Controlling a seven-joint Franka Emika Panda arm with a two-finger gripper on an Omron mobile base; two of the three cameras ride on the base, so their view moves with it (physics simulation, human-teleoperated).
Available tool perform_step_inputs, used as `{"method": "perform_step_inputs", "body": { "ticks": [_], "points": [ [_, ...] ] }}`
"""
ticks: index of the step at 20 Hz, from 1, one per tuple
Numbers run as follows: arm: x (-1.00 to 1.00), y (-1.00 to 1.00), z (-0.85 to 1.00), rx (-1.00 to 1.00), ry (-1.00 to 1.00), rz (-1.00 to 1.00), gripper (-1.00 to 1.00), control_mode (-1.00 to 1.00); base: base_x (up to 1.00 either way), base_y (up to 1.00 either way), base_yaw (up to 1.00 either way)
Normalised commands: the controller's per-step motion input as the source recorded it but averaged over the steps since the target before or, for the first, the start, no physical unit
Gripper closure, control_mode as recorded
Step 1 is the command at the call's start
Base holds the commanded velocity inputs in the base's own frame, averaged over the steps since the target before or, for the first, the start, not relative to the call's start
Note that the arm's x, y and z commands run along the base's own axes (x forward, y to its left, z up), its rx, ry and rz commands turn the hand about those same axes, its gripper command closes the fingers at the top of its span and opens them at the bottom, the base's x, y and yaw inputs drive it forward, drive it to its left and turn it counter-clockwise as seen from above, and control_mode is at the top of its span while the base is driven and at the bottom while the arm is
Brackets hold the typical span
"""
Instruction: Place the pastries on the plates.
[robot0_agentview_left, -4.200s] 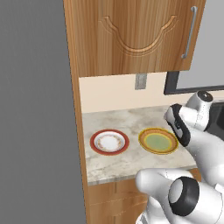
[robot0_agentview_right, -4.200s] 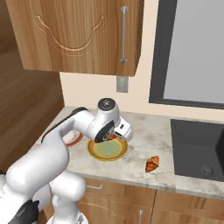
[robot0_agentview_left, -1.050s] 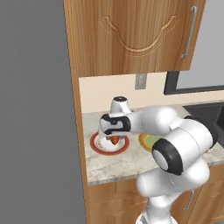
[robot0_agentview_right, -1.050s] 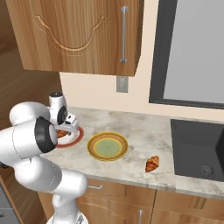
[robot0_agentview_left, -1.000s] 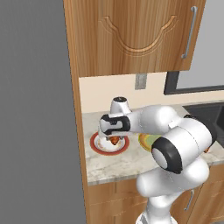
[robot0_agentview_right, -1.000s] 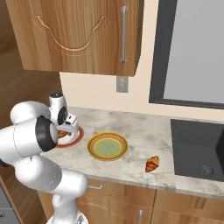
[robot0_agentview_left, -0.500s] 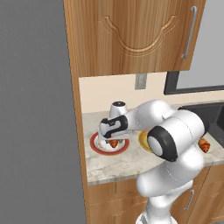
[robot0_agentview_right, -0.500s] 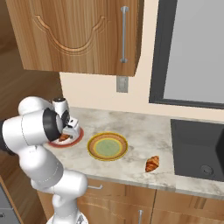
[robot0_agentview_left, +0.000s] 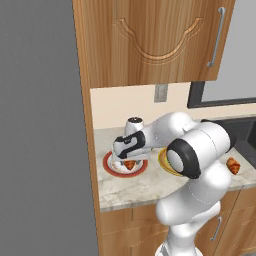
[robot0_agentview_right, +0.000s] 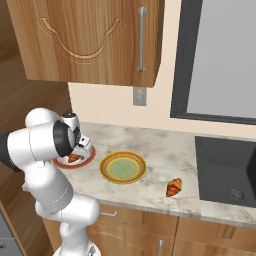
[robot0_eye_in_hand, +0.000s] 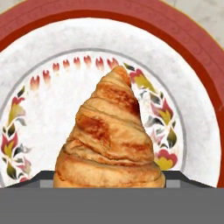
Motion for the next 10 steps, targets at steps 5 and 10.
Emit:
{"method": "perform_step_inputs", "body": {
  "ticks": [5, 10],
  "points": [
    [0.00, 0.00, 0.00, 0.00, 0.00, 0.00, -1.00, -1.00, 0.00, 0.00, 0.00],
    [0.00, 0.00, 0.03, 0.00, 0.00, 0.00, -1.00, -1.00, 0.00, 0.00, 0.00]
  ]
}}
